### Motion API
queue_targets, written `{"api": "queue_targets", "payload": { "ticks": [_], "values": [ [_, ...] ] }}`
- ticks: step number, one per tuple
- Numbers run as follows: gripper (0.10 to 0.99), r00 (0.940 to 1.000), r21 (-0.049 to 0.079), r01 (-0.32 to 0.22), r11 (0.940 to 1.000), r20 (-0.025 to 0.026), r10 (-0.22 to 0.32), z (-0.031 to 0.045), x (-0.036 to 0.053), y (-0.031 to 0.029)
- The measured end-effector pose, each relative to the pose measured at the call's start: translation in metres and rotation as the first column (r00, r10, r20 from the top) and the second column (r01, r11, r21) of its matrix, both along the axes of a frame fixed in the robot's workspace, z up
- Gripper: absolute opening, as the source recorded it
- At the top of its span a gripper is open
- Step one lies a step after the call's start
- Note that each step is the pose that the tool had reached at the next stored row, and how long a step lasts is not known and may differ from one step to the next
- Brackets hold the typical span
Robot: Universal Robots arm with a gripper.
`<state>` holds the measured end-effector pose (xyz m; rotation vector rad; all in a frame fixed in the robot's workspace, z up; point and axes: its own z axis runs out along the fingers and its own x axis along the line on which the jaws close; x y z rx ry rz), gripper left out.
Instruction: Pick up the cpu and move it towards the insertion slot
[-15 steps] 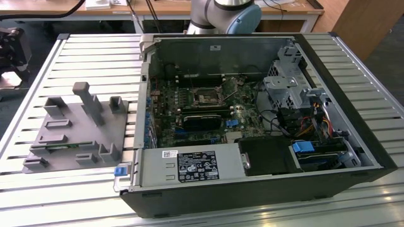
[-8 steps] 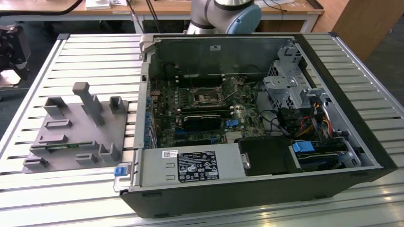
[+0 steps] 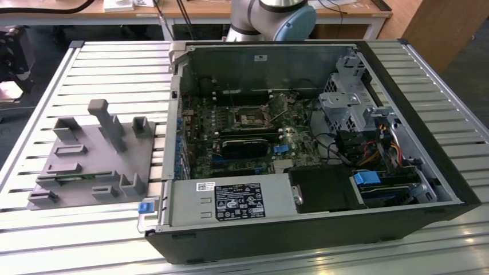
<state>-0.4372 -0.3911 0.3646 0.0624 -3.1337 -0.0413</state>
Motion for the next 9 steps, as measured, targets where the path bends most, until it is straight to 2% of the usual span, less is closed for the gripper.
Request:
{"api": "queue_targets", "payload": {
  "ticks": [6,9],
  "values": [
    [0.541,1.0000,0.000,0.000,1.0000,0.0001,0.000,0.0071,0.0000,0.0011],
    [0.541,1.0000,0.000,0.000,1.0000,0.0001,0.000,0.0131,0.0000,0.0017]
  ]
}}
